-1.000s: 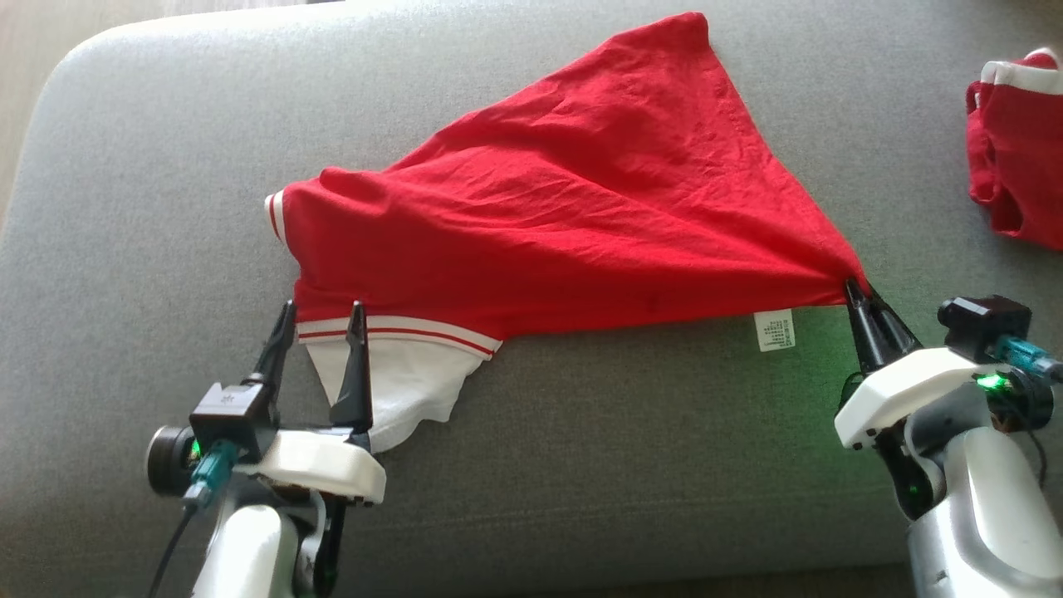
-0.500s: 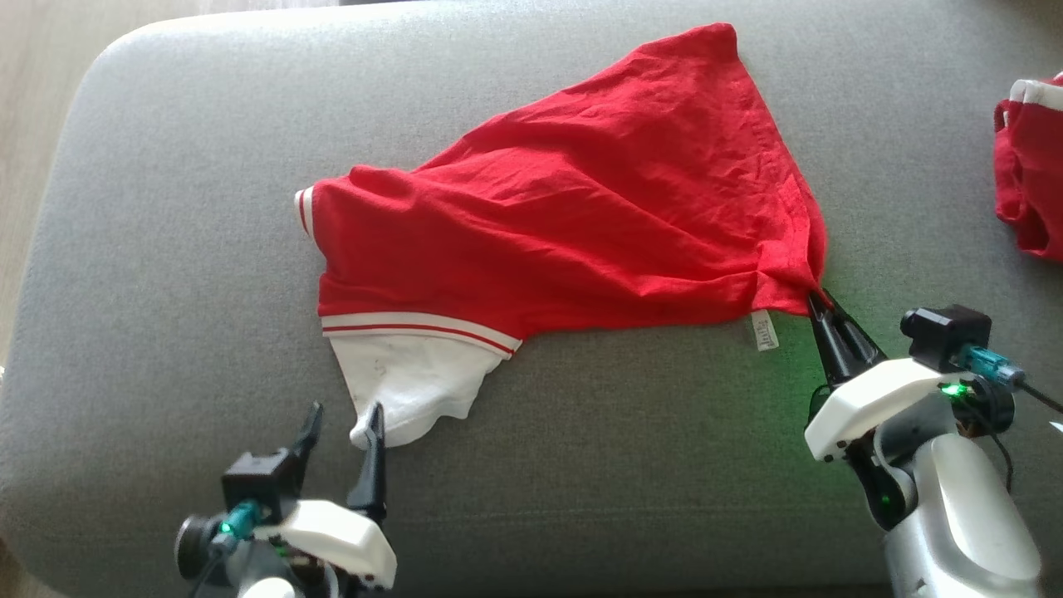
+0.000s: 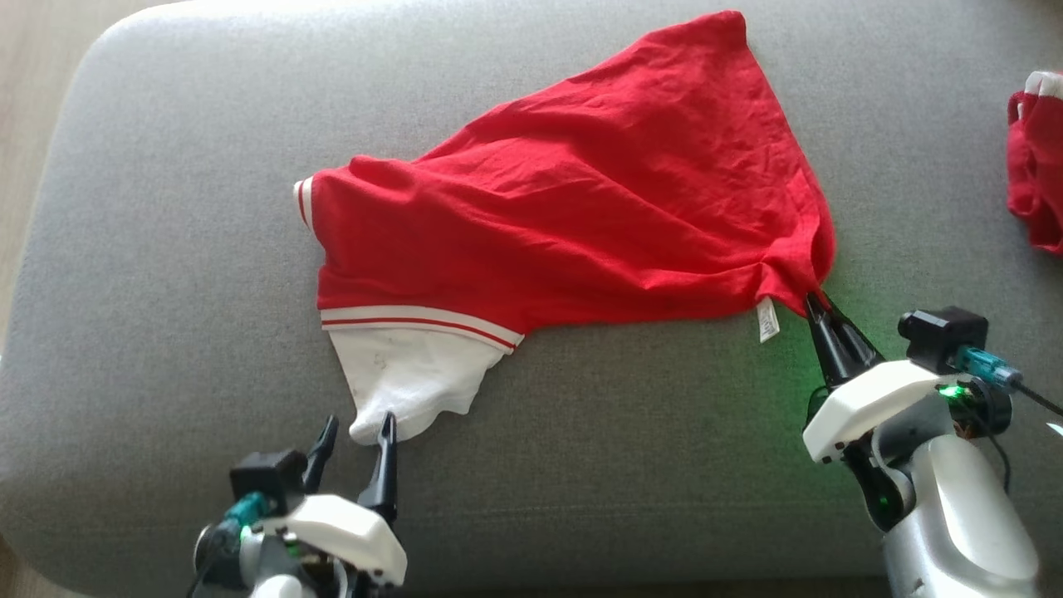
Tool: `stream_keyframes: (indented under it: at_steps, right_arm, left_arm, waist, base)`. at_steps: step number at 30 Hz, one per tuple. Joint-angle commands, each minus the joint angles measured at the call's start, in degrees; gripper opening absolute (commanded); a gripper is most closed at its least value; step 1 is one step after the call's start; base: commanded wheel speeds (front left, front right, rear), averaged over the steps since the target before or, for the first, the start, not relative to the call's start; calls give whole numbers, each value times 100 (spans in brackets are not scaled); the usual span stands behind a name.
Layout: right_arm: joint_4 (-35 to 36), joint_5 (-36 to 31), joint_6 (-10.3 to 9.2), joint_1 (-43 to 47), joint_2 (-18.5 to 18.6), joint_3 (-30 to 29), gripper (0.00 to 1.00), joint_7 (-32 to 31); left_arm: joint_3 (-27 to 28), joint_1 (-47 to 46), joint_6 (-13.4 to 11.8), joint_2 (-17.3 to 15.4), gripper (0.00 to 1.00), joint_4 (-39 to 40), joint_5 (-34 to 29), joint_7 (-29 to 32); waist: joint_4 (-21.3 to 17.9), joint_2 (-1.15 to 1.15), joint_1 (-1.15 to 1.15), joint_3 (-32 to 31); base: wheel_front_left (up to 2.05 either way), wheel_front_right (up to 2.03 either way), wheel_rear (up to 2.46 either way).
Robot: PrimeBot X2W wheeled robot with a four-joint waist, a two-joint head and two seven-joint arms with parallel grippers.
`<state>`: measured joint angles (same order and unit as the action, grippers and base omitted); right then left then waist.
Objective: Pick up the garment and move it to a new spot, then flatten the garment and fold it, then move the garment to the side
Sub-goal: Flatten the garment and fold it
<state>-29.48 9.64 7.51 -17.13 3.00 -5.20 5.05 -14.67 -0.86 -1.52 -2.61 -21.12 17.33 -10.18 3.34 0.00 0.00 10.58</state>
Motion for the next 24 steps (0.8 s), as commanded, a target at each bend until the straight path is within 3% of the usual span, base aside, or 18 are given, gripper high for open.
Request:
stream_keyframes:
  at_steps: [1,20,21,22,24]
  right_arm:
    - [209,-28,-2,-225,-13,128,0,41]
    - [324,-103,-2,-250,-13,11,0,-17]
    - [328,-101,-2,-255,-13,17,0,-19]
    - [331,-100,-2,-258,-13,19,0,-18]
    - [330,-100,-2,-255,-13,17,0,-18]
  left_arm:
    - [118,-273,-27,-27,100,112,60,-56]
    - [-133,-543,-137,-27,97,-350,596,-40]
    - [-135,-564,-123,-27,41,-373,609,-41]
    - [-139,-582,-113,-30,0,-393,616,-43]
    - [-155,-609,-92,-42,0,-426,626,-32]
  waist:
    - [-13,0,0,33]
    - [-8,0,0,198]
    - [-9,0,0,211]
    - [-9,0,0,217]
    - [-5,0,0,220]
  base:
    - [0,0,0]
    - [0,0,0]
    - [0,0,0]
    - [0,0,0]
    - [0,0,0]
